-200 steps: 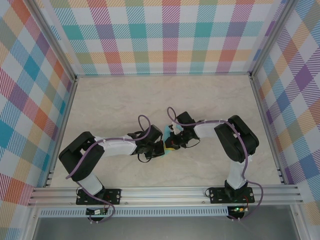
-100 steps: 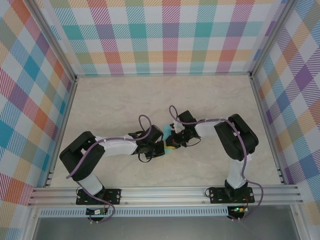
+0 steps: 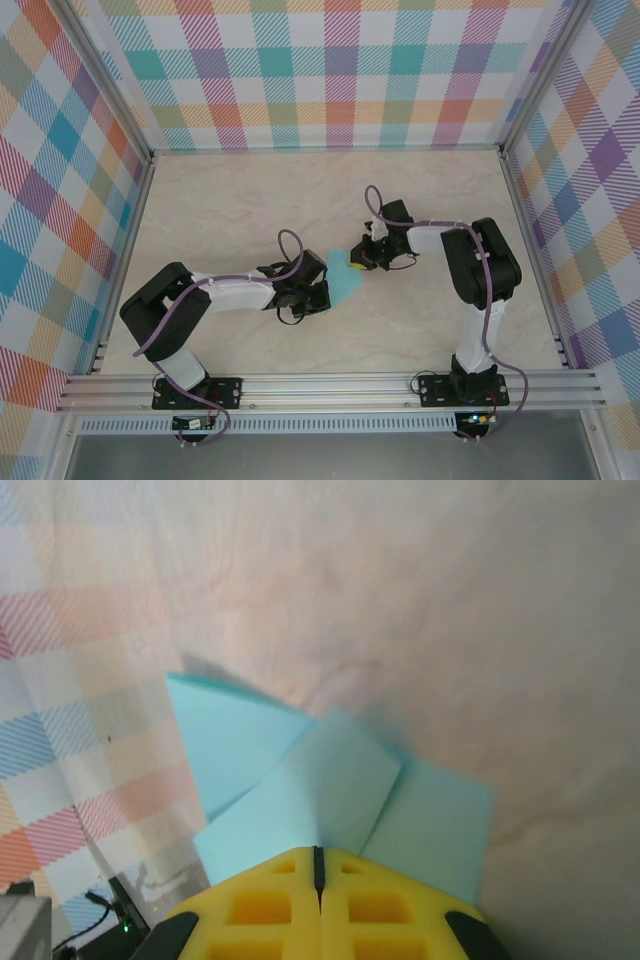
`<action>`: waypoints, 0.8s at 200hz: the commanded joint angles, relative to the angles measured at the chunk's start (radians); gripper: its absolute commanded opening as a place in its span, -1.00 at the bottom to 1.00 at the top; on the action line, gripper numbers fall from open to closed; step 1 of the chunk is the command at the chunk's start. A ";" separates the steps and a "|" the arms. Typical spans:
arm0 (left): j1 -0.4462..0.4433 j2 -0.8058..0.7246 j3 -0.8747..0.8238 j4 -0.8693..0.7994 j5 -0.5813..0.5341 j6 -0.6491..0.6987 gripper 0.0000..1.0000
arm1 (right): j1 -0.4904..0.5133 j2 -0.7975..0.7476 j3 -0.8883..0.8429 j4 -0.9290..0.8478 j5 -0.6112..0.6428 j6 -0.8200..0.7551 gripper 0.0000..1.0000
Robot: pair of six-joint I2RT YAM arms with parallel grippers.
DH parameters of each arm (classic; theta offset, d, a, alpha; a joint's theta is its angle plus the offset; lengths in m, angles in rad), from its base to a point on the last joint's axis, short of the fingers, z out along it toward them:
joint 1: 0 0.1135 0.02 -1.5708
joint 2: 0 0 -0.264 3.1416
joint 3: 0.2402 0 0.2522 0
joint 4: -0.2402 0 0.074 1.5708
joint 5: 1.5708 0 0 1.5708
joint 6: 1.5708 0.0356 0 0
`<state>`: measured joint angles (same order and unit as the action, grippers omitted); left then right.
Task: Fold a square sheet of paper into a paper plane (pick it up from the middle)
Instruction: Fourth fold the wing at the center of the table.
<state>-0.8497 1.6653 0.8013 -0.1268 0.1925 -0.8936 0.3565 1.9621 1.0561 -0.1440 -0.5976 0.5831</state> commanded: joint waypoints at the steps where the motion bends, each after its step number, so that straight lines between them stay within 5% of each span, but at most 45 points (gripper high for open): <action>1: -0.032 0.068 -0.070 -0.223 0.025 0.012 -1.00 | -0.049 0.043 0.039 -0.010 0.173 -0.025 -1.00; 73: -0.031 0.057 -0.047 -0.229 0.005 0.016 -1.00 | -0.038 -0.139 0.020 -0.024 0.081 -0.049 -1.00; 160: -0.032 0.056 -0.039 -0.234 -0.012 0.009 -1.00 | 0.213 -0.206 -0.173 0.053 0.122 -0.147 -1.00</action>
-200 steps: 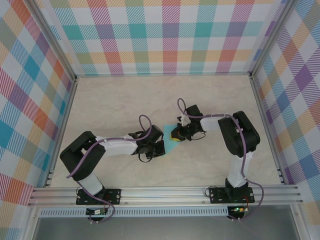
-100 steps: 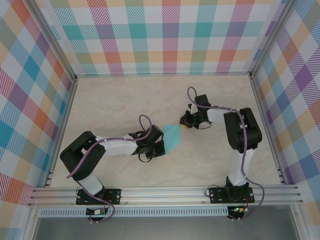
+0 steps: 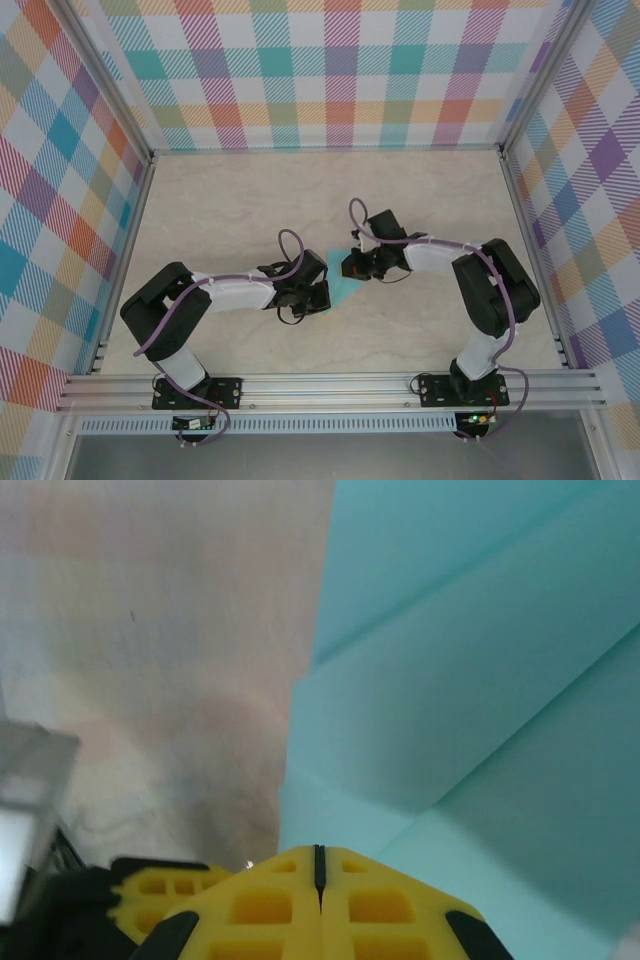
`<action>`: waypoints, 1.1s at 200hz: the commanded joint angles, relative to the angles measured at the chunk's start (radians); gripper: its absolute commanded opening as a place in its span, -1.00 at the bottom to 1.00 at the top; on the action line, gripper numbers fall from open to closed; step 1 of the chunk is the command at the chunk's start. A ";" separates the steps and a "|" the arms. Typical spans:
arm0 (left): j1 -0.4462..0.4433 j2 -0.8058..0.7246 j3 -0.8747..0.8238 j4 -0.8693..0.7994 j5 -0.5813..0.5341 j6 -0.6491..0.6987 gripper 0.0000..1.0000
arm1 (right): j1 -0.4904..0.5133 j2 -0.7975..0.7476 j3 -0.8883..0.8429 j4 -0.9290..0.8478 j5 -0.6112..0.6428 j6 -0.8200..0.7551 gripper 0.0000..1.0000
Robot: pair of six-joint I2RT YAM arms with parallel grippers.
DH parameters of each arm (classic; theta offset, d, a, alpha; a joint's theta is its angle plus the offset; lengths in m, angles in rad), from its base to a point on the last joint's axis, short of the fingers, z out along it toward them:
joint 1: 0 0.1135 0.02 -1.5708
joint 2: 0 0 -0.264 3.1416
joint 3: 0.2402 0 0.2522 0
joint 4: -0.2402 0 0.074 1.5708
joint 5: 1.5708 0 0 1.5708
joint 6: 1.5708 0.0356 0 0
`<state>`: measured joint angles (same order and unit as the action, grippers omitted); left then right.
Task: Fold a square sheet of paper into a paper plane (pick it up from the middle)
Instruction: Fourth fold the wing at the center of the table.
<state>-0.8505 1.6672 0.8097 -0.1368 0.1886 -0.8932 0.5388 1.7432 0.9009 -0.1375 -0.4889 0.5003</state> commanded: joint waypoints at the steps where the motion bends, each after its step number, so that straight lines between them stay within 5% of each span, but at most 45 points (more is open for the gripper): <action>1: -0.031 0.054 -0.049 -0.224 -0.008 0.009 -1.00 | 0.032 0.015 -0.018 0.048 0.013 -0.066 -1.00; 132: -0.031 0.043 -0.062 -0.223 -0.006 0.000 -1.00 | 0.104 0.127 -0.028 0.088 0.059 -0.100 -1.00; 220: -0.032 0.045 -0.102 -0.241 0.016 0.019 -1.00 | -0.120 0.246 0.146 0.108 0.045 -0.059 -1.00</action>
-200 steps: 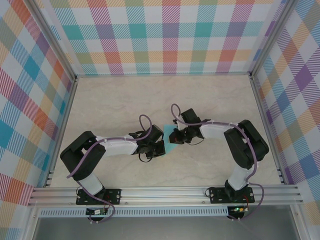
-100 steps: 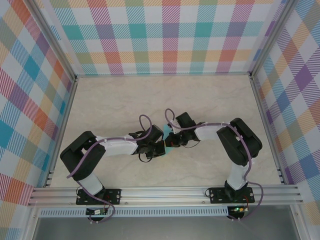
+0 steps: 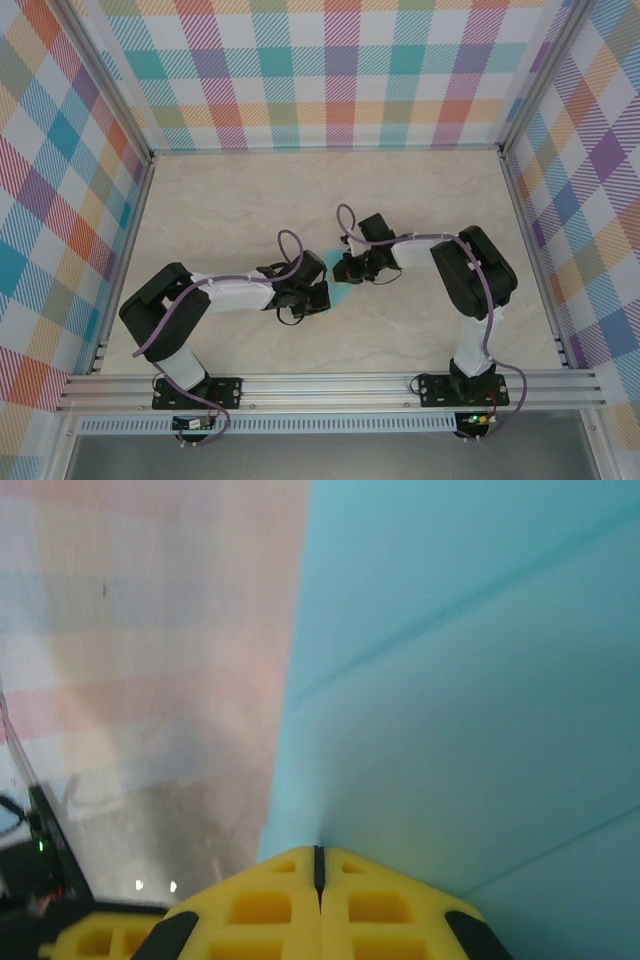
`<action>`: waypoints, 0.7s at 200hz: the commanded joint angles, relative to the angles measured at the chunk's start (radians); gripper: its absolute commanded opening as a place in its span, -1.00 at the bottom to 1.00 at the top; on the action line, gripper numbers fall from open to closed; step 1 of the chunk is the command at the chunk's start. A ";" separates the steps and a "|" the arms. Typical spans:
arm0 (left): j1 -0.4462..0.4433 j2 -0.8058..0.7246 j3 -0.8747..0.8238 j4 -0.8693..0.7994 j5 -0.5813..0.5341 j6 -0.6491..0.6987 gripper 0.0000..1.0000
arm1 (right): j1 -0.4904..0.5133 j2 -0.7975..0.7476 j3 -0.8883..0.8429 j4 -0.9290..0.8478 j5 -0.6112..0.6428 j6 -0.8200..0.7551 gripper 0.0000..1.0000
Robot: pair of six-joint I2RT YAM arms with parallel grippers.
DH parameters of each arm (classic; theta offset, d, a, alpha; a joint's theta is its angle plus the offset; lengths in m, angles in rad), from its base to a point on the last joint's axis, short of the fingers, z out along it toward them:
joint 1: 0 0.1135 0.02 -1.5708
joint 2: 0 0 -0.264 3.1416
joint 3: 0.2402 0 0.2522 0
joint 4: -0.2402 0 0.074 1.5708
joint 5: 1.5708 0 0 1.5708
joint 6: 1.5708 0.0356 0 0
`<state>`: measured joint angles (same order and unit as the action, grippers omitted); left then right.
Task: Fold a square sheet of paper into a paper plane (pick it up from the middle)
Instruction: Fourth fold the wing at the center of the table.
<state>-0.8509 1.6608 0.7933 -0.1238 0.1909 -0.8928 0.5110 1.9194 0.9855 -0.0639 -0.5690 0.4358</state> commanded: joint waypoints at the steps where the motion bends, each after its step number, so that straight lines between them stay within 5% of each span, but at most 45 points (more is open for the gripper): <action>1: -0.032 0.050 -0.087 -0.253 0.014 0.019 -1.00 | -0.095 0.071 0.063 0.034 0.124 0.007 -1.00; 98: -0.031 0.002 -0.004 -0.241 0.013 0.036 -1.00 | -0.192 0.049 0.237 -0.113 0.163 0.055 -0.99; 140: -0.027 -0.035 0.246 -0.289 -0.063 0.085 -0.34 | -0.192 -0.122 0.140 -0.187 0.144 0.144 -0.51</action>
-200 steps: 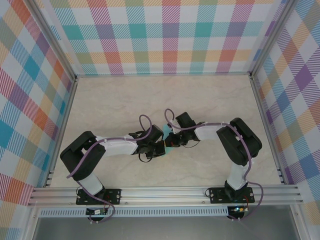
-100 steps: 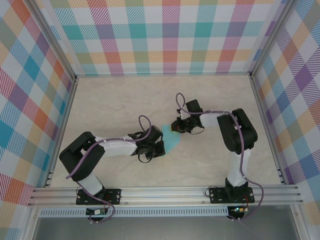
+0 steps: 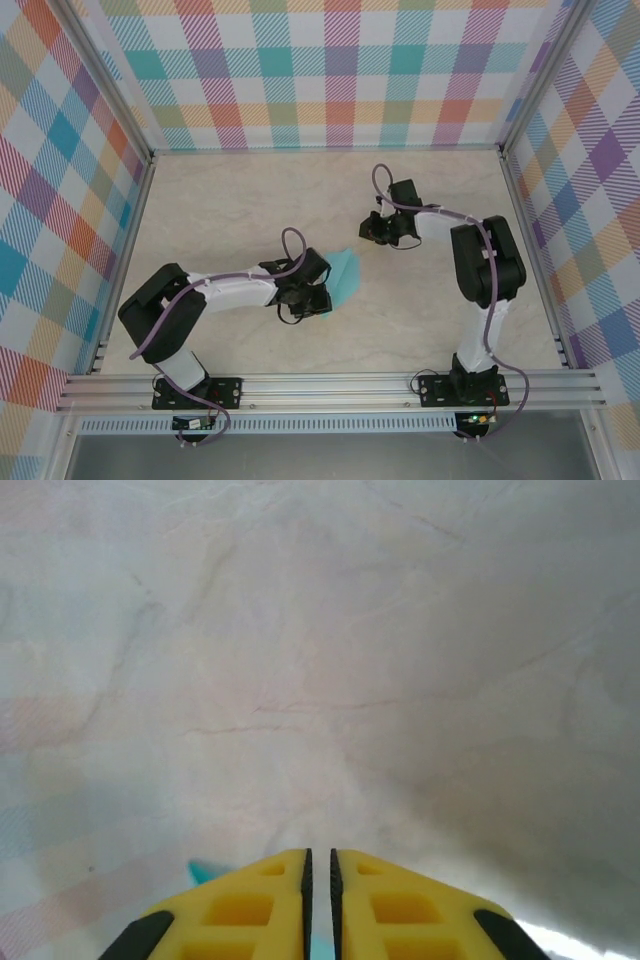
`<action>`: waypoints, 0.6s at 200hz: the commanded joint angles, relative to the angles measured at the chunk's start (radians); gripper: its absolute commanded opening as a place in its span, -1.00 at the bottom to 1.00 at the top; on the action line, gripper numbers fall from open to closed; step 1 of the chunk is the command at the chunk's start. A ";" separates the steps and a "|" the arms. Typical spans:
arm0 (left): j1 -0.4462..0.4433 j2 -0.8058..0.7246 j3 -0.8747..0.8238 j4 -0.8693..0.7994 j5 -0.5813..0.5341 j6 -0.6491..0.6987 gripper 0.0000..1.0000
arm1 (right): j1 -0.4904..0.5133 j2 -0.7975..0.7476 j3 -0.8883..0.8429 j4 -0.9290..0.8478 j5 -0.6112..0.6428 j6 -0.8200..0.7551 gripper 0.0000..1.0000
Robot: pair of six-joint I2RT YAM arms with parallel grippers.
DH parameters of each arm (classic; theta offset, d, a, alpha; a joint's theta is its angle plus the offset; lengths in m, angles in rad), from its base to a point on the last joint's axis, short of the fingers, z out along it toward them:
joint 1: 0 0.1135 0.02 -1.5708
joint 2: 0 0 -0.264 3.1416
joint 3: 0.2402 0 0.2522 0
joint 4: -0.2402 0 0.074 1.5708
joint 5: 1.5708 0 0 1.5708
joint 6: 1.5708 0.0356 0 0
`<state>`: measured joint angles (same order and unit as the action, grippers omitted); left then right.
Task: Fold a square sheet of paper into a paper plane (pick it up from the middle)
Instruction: Fourth fold the wing at the center of the table.
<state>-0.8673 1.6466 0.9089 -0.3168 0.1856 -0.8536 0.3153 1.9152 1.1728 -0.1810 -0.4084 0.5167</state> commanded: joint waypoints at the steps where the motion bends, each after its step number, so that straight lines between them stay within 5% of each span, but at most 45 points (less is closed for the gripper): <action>1: -0.011 -0.021 0.135 -0.097 -0.062 0.048 -0.32 | 0.004 -0.122 -0.050 -0.071 -0.018 0.065 -0.50; 36: 0.018 -0.061 0.178 -0.120 -0.227 0.049 0.24 | 0.013 -0.221 -0.170 -0.057 -0.073 0.169 -0.06; 61: 0.061 -0.088 0.140 -0.099 -0.264 0.062 0.44 | 0.036 -0.249 -0.227 -0.021 -0.113 0.237 0.08; 120: 0.141 -0.058 0.016 0.116 -0.100 -0.048 0.29 | 0.144 -0.157 -0.252 0.084 -0.147 0.310 -0.06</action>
<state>-0.7570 1.5692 0.9558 -0.2913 0.0177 -0.8490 0.4267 1.7142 0.9180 -0.1619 -0.5179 0.7773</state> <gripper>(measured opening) 0.651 0.485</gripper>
